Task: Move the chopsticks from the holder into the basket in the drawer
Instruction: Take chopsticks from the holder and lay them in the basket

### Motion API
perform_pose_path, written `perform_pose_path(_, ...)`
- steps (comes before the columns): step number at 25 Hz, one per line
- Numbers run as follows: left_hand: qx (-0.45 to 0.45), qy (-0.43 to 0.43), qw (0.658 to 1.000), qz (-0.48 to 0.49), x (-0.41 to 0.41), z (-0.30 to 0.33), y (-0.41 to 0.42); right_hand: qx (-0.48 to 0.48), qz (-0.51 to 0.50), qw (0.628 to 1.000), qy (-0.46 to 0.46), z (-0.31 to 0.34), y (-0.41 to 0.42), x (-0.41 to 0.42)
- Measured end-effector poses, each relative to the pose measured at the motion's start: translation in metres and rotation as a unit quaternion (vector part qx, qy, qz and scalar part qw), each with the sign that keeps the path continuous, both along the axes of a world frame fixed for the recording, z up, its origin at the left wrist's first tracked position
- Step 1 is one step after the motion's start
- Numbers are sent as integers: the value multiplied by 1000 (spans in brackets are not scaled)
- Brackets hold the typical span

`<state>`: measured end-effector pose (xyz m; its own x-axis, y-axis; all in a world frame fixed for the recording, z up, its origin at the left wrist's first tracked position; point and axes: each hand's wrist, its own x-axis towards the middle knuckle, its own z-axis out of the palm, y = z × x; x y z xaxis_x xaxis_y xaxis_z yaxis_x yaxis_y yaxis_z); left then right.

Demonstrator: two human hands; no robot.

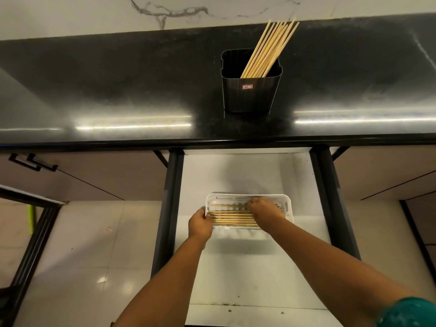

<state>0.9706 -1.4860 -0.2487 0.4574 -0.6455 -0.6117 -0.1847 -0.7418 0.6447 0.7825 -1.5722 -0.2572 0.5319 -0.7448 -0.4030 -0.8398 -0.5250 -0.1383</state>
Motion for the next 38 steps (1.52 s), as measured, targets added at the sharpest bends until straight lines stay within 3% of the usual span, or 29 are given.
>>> perform_pose_path(4,-4,-24,1000,-12,2,-1,-1,6,-9,1000,-1,-4,2,1)
perform_pose_path(11,-2,4,1000,-17,8,8,-2,25,-44,998,-34,8,6,-2)
perform_pose_path(13,-14,-32,999,-24,8,20,-6,13,-67,996,-63,22,6,-1)
perform_pose_path(18,-122,-98,987,-30,0,73,-29,-61,-103,975,-188,86,1,2)
perform_pose_path(23,-246,-101,961,-77,-19,158,-74,-133,-121,964,-198,178,-40,13)
perform_pose_path(26,-324,-95,938,-81,-25,219,-107,-185,-149,940,-246,238,-70,19)
perform_pose_path(31,-402,-161,889,-150,-28,295,-163,-222,-192,890,-351,307,-114,23)
perform_pose_path(36,-409,-153,889,-138,-43,310,-199,-192,-254,861,-396,306,-170,17)
perform_pose_path(38,-418,-138,887,-138,-45,305,-213,-199,-306,833,-415,292,-196,14)
